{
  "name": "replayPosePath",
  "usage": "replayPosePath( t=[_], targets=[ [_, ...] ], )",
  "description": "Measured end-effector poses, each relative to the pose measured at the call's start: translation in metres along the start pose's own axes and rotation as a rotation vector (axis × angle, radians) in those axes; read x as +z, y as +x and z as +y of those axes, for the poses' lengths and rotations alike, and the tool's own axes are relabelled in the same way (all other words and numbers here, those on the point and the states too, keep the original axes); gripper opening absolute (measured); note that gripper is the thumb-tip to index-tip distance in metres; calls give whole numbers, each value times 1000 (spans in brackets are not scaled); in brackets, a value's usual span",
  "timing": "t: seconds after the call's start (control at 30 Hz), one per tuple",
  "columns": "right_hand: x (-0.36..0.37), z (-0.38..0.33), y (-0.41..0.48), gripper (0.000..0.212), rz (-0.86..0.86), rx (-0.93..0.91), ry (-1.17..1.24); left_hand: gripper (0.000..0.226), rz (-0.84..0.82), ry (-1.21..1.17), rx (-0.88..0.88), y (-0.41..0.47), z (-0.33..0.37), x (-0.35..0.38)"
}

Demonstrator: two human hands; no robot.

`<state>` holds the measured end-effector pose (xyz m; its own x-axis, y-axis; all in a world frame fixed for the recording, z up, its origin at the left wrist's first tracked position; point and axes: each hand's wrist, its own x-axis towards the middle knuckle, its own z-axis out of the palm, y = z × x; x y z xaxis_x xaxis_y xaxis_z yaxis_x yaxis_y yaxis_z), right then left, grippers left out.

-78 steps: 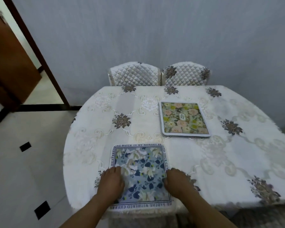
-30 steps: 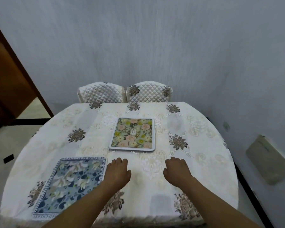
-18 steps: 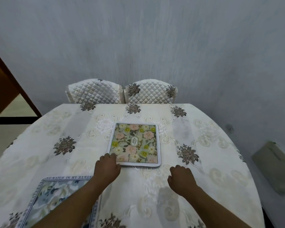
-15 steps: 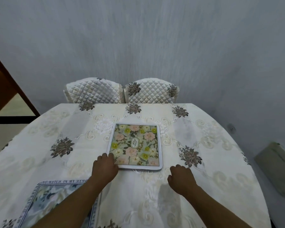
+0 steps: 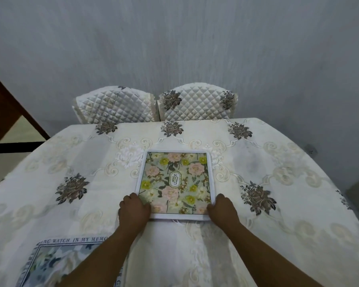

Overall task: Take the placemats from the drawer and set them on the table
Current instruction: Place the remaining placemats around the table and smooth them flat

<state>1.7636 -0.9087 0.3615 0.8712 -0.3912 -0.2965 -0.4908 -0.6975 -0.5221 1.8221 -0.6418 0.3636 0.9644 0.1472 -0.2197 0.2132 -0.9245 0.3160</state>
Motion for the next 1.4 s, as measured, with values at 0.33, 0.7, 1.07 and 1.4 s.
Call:
replayPosePath(
  t=[0.33, 0.7, 1.07, 1.4],
  targets=[
    [-7, -19, -3, 21, 0, 145, 422, 24, 43, -286, -75, -10, 15, -19],
    [-34, 1, -66, 35, -13, 385, 1007, 13, -196, -1080, -257, -120, 62, -13],
    [-66, 38, -136, 28, -54, 447, 992, 31, -303, -1067, -369, -240, 124, 33],
    [-210, 106, -172, 22, -431, -29, 747, 15, 94, -594, -55, -283, 129, -45]
  ],
)
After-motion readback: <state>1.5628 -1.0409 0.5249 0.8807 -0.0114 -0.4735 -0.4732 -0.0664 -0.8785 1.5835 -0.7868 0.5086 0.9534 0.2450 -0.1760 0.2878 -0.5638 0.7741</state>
